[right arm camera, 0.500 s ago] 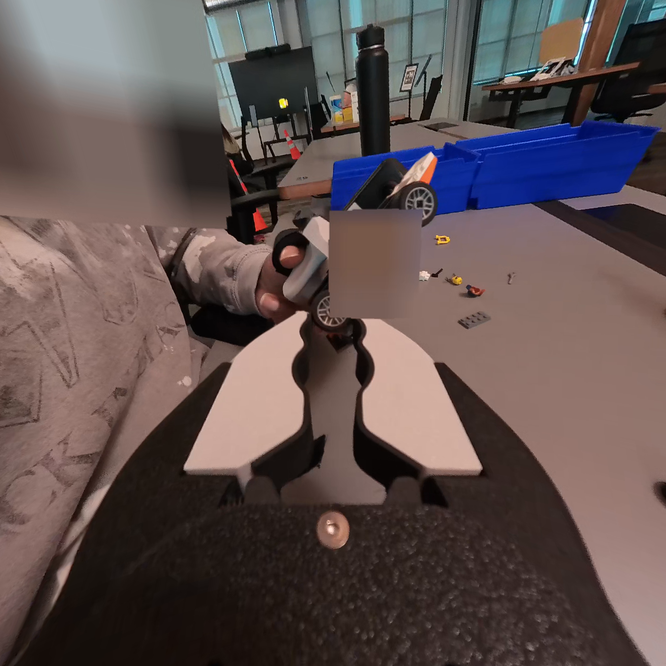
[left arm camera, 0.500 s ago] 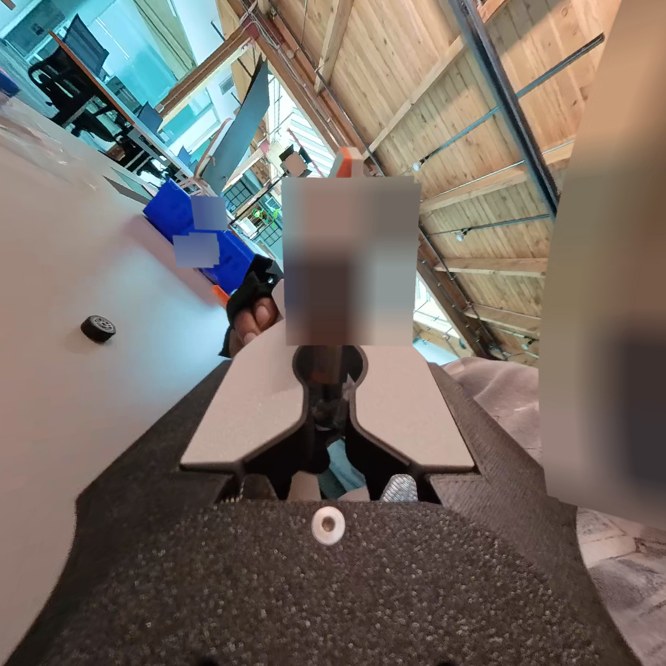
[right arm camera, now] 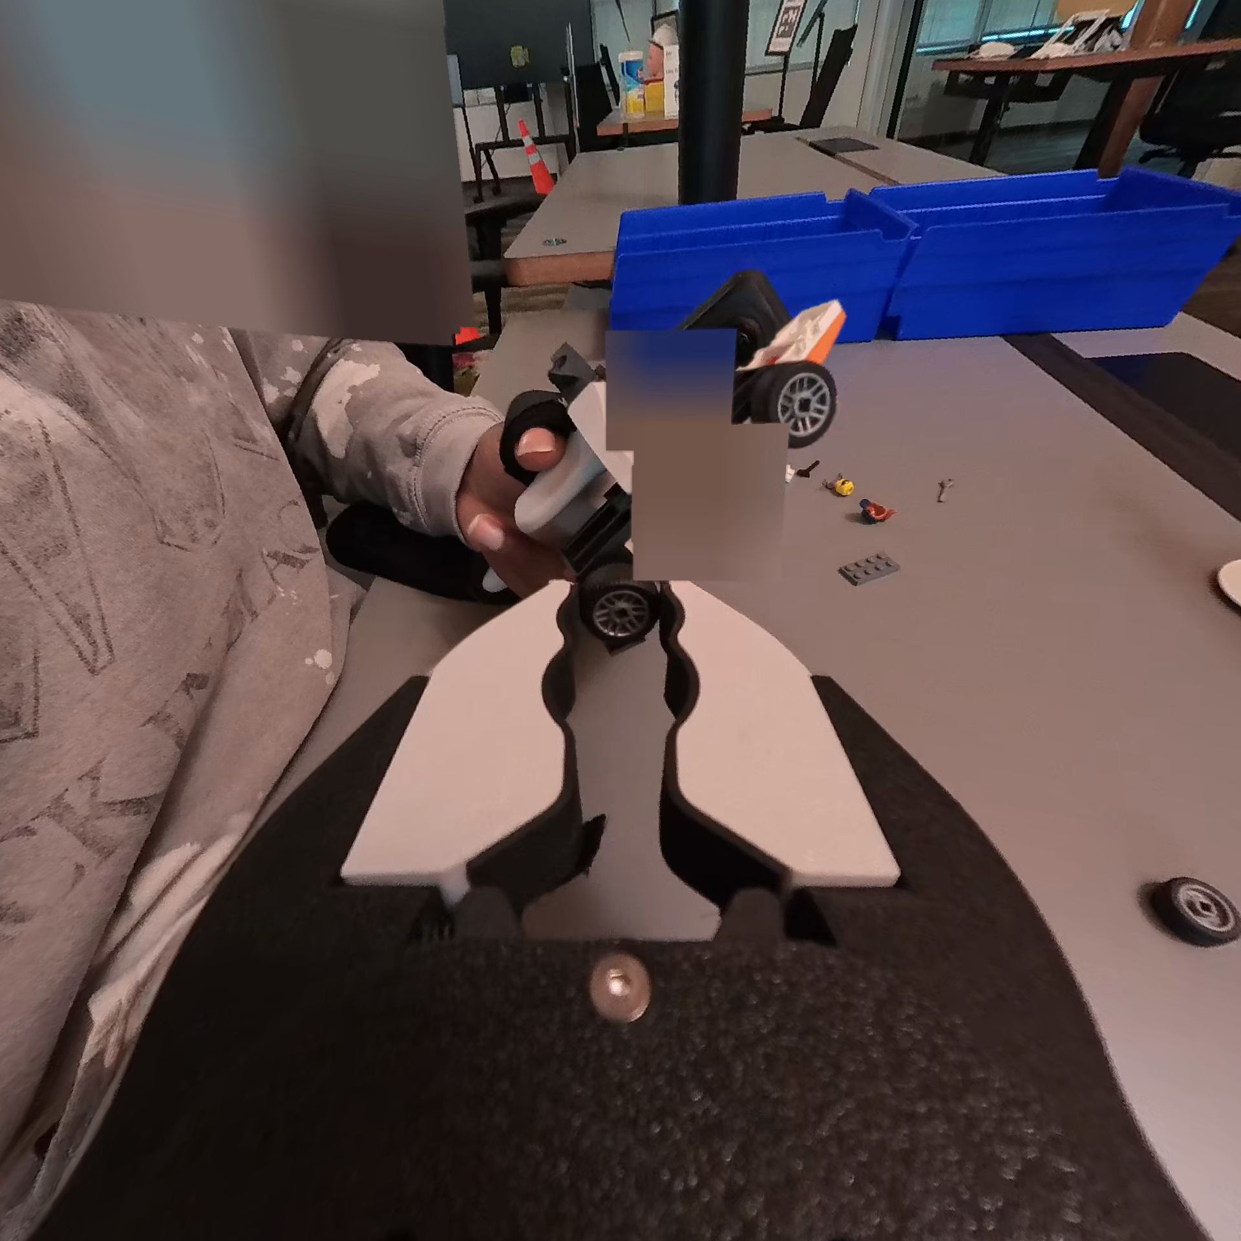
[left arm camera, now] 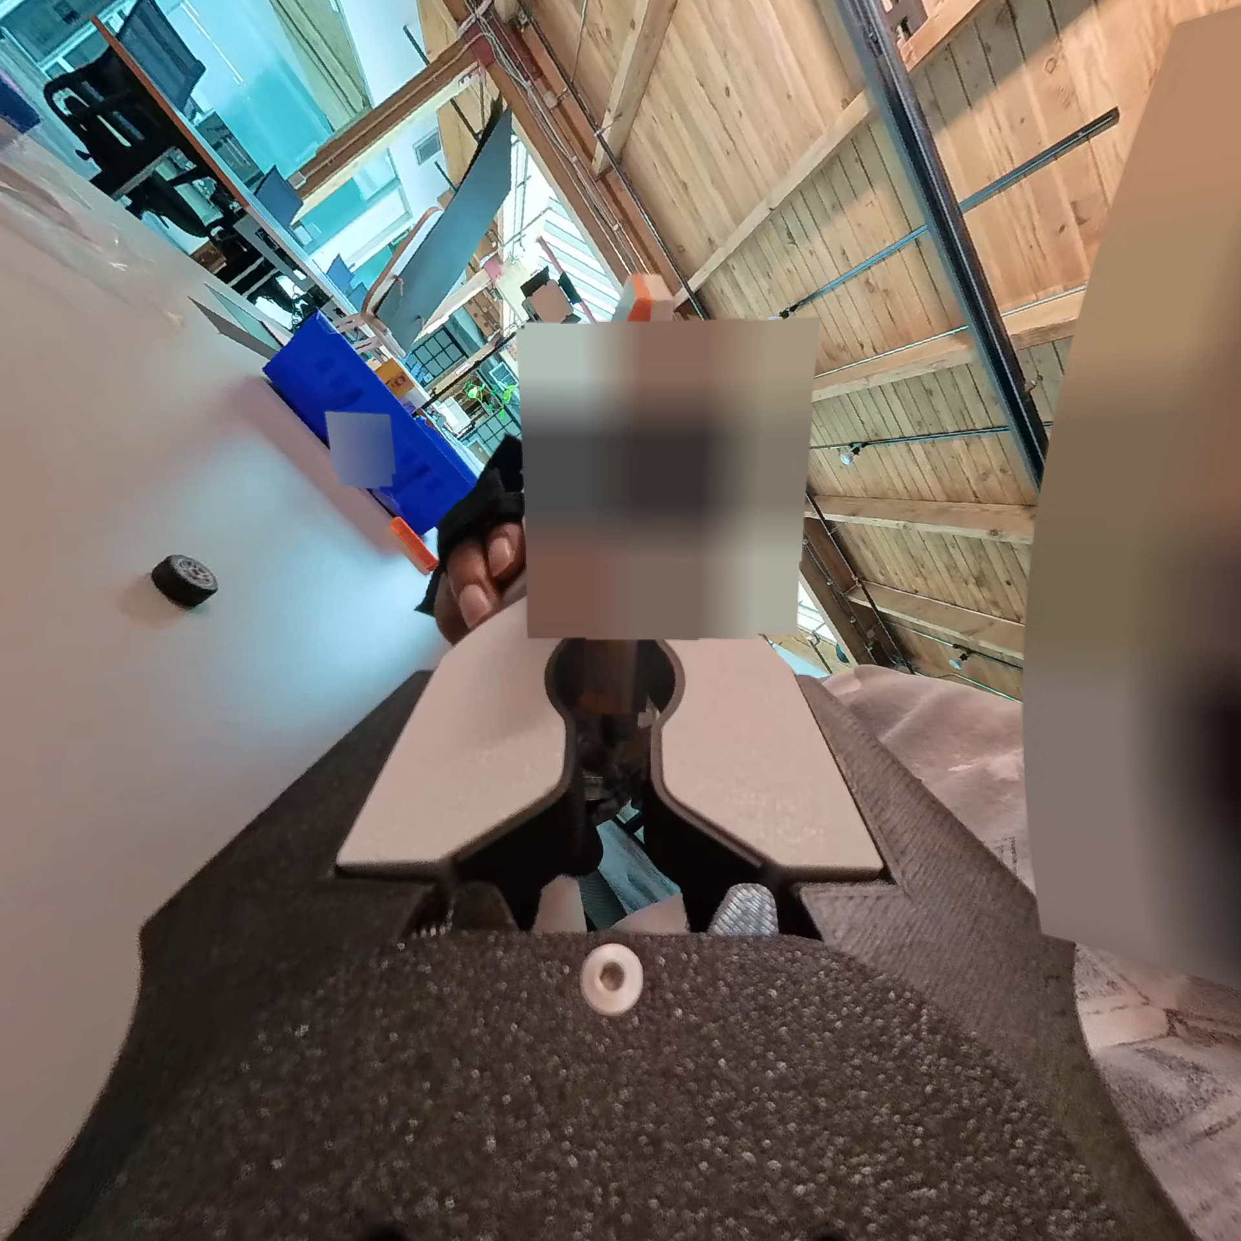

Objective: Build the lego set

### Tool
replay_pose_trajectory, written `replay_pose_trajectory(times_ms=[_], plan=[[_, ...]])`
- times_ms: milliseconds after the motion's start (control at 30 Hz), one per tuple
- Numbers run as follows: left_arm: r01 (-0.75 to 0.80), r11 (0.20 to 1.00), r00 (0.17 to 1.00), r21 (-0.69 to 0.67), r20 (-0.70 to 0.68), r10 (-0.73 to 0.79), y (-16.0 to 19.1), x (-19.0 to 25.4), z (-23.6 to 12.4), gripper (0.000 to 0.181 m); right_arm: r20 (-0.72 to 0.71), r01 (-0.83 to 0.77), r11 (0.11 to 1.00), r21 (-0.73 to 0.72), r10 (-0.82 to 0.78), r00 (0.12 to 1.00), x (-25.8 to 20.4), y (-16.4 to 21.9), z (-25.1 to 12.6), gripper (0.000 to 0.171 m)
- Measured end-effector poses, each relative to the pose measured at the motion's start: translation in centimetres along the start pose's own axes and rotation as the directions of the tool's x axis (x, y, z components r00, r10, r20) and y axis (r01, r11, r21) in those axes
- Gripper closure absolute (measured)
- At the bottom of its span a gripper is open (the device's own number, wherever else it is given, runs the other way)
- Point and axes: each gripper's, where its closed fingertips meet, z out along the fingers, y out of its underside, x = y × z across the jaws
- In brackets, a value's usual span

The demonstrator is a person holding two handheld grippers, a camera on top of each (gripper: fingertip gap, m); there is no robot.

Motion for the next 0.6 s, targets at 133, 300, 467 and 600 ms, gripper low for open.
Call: replay_pose_trajectory(times_ms=[133, 300, 467, 600], plan=[[0.016, 1.000, 1.000, -0.006, -0.001, -0.016, 0.18, -0.21, 0.01, 0.166, 0.008, 0.041, 0.998, -0.038, -0.041, 0.999, -0.10, 0.12, -0.01, 0.149], [0.017, 1.000, 1.000, -0.021, -0.002, -0.017, 0.38, -0.17, 0.04, 0.166, 0.040, 0.036, 0.998, -0.058, -0.034, 0.999, -0.27, 0.26, -0.06, 0.149], [0.007, 0.999, 1.000, -0.046, 0.006, -0.006, 0.69, -0.18, -0.03, 0.166, 0.096, -0.019, 0.997, -0.072, 0.026, 0.995, -0.49, 0.53, 0.01, 0.149], [0.000, 0.998, 1.000, -0.058, 0.021, 0.001, 0.84, -0.34, -0.13, 0.166, 0.105, -0.011, 0.995, -0.103, 0.022, 0.994, -0.52, 0.76, 0.12, 0.149]])
